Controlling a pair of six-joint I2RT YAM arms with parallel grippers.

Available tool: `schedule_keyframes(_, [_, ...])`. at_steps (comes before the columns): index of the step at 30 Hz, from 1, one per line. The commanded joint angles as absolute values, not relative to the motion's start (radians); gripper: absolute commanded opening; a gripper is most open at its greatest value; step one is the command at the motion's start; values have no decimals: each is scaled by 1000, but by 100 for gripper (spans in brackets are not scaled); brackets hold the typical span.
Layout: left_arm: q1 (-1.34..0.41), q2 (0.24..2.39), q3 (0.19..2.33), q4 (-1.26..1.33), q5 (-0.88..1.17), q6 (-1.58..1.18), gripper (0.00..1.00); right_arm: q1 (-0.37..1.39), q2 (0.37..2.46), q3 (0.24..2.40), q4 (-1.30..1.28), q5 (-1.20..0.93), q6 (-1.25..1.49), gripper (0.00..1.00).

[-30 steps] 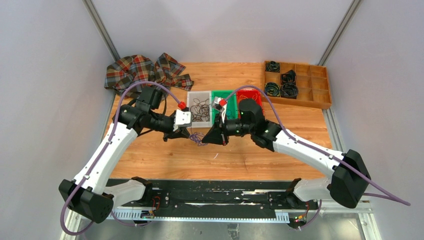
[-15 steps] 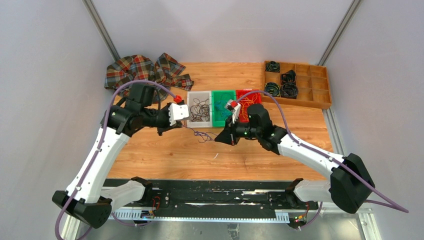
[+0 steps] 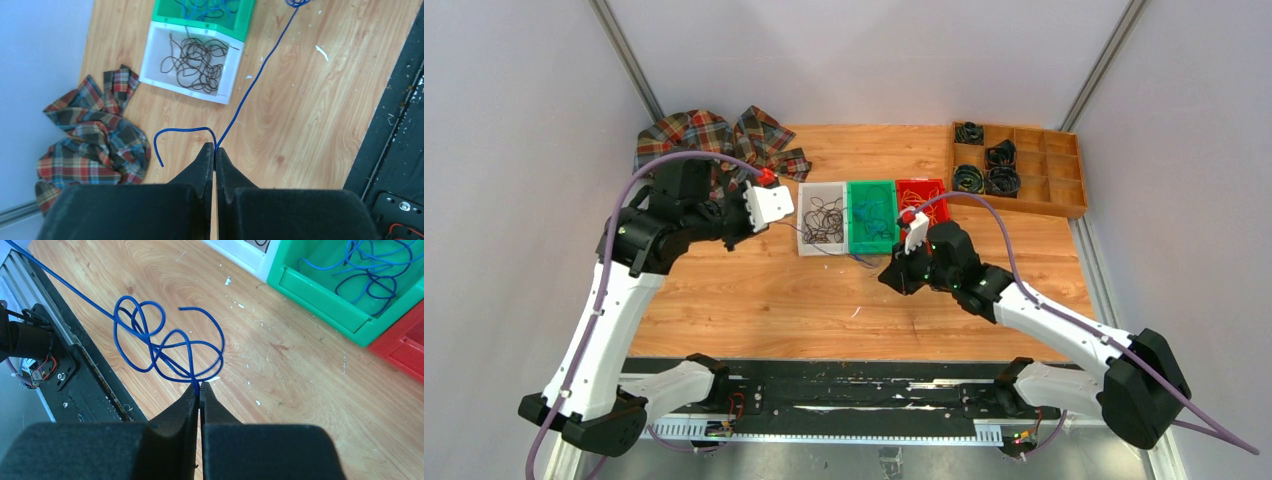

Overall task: Untangle the cables
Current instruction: Pick up the cable at the center of the board.

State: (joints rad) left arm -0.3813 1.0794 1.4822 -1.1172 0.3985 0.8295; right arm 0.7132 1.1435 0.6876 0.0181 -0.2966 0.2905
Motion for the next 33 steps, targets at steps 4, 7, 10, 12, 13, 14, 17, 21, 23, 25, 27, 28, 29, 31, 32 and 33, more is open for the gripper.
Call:
schedule_keyframes(4, [-375,1077,1598,-1095,475,743,1,702,1052,666,101,-504,305,37])
schedule_keyframes(7, [-374,1083,1605,-1095,532,706,1,701,1048,726,146,-547,330,46])
schedule_keyframes(10, [-375,1087,1618,-1102,571,684,0,707,1071,778,193,-568,339,50])
schedule_keyframes(12, [-375,1089,1630,-1106,586,674,0,728,1093,797,255,-560,336,54])
schedule_keyframes(13, [-376,1088,1636,-1107,590,669,0,746,1103,808,291,-547,332,57])
schedule_keyframes(14, [-375,1088,1641,-1109,594,664,0,768,1118,818,326,-525,324,64])
schedule_keyframes(17, [-376,1088,1658,-1122,621,655,0,852,1155,875,385,-449,245,68])
schedule_keyframes(21, [-374,1090,1685,-1134,673,637,0,919,1229,931,446,-379,134,69])
schedule_keyframes(23, [-375,1093,1700,-1134,698,622,0,920,1277,959,468,-353,123,69])
schedule_keyframes(25, [-376,1095,1712,-1136,715,610,0,921,1325,986,492,-352,125,69])
schedule_keyframes(27, [-376,1097,1721,-1141,728,604,0,921,1374,1023,502,-355,152,66])
schedule_keyframes(28, [-377,1098,1724,-1141,736,601,0,922,1399,1043,508,-362,165,64])
schedule_keyframes(29, [-376,1099,1727,-1141,741,597,0,922,1427,1061,522,-376,182,63])
schedule_keyframes(31, [-377,1102,1734,-1141,753,589,0,930,1476,1089,576,-408,214,60])
schedule_keyframes(32, [-376,1103,1737,-1140,755,585,0,937,1501,1104,594,-415,224,60])
schedule_keyframes(33, [-376,1102,1740,-1140,757,582,0,943,1517,1115,608,-418,230,60])
